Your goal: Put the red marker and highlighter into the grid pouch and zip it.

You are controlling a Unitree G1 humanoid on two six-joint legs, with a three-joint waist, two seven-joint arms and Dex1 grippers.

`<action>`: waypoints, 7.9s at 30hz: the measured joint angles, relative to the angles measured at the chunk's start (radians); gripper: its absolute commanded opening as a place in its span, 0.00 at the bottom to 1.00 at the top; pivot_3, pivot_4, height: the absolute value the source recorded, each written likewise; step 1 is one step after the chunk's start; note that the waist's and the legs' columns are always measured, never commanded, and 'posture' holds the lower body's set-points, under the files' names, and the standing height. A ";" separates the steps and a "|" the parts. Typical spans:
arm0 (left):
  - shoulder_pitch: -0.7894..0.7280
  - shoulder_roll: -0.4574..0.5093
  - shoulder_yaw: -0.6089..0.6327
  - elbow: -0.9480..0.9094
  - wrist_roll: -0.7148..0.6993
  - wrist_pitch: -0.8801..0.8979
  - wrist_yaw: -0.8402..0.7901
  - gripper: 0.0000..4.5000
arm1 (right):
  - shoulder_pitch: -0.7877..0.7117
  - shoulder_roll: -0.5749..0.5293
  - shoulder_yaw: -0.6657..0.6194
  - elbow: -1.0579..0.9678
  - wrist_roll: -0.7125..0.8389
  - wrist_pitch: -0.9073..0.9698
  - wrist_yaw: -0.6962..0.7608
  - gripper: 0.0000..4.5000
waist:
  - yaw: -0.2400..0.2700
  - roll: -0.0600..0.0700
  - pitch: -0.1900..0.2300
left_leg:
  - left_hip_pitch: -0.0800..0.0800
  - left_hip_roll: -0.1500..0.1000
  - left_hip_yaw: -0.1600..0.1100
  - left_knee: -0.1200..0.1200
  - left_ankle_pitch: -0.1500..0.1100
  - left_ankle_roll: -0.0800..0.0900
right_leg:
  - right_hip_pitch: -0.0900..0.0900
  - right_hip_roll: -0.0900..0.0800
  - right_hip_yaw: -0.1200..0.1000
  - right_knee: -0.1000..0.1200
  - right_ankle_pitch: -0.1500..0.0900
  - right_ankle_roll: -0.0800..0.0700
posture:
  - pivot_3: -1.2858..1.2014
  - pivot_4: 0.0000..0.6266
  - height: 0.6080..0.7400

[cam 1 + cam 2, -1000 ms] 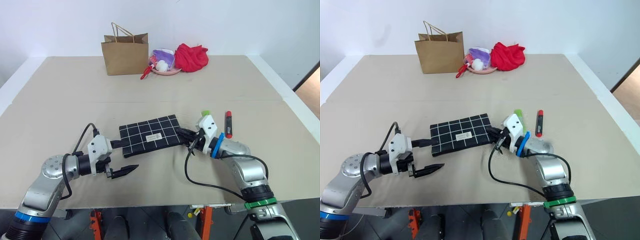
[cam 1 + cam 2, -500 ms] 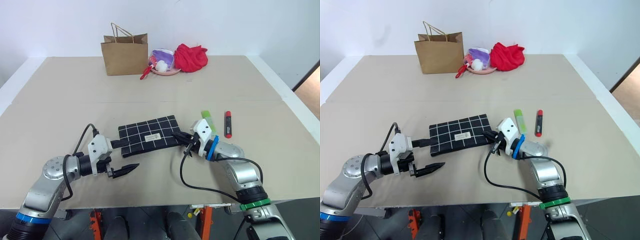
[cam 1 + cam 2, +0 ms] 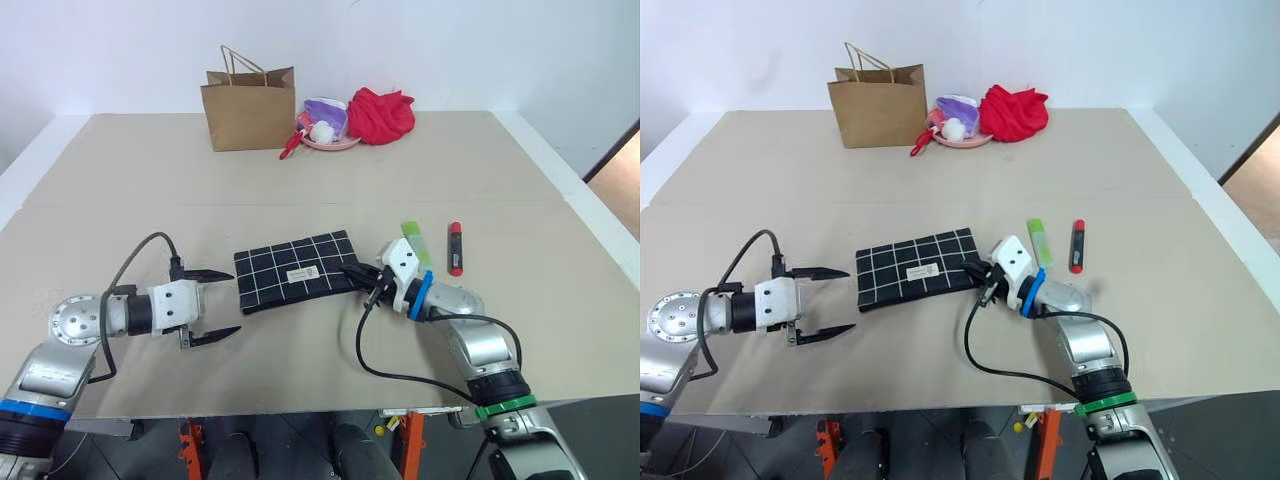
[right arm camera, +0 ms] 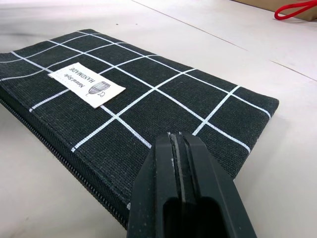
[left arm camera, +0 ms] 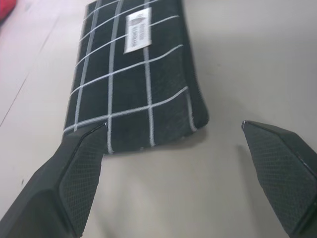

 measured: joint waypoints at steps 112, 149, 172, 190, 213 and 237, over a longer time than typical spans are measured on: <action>-0.222 -0.156 -0.068 0.029 -0.295 0.516 -0.134 0.00 | 0.360 -0.309 -0.256 -0.384 0.266 0.035 0.250 0.35 | 0.003 0.001 0.001 | -0.002 -0.001 -0.013 0.001 0.002 0.003 | 0.001 0.001 -0.011 0.009 -0.005 -0.002 | 0.52 0.24 1.00; -0.221 -0.164 -0.068 0.028 -0.295 0.516 -0.132 0.00 | 0.304 -0.258 -0.234 -0.325 0.297 0.062 0.248 0.02 | 0.003 0.001 0.001 | -0.002 -0.001 -0.014 0.001 0.002 0.003 | 0.002 0.001 -0.012 0.009 -0.005 -0.002 | 0.52 0.24 1.00; -0.222 -0.201 -0.069 0.013 -0.285 0.509 -0.126 0.00 | 0.101 -0.190 -0.034 -0.442 0.290 0.163 0.249 0.02 | 0.004 0.002 0.001 | -0.002 -0.001 -0.016 0.001 0.002 0.003 | 0.002 0.001 -0.014 0.009 -0.005 -0.002 | 0.52 0.24 1.00; -0.222 -0.234 -0.068 -0.010 -0.271 0.503 -0.084 0.00 | 0.012 -0.077 0.102 -0.369 0.192 0.176 0.205 0.02 | 0.014 0.002 0.001 | -0.003 -0.001 -0.018 0.001 0.003 0.003 | 0.001 0.001 -0.016 0.009 -0.005 -0.003 | 0.52 0.24 1.00; -0.222 -0.263 -0.069 -0.011 -0.248 0.489 -0.079 0.00 | -0.084 0.048 0.160 -0.320 0.148 0.185 0.198 0.02 | 0.015 0.002 0.001 | -0.004 -0.001 -0.022 0.000 0.003 0.003 | 0.002 0.001 -0.020 0.009 -0.005 -0.004 | 0.52 0.24 1.00; -0.214 -0.250 -0.068 -0.029 -0.248 0.489 -0.085 0.00 | 0.058 -0.362 -0.358 -0.302 0.362 0.412 0.096 0.98 | 0.022 0.002 0.001 | -0.004 -0.002 -0.024 0.001 0.003 0.003 | 0.002 0.001 -0.022 0.009 -0.006 -0.006 | 0.52 0.24 1.00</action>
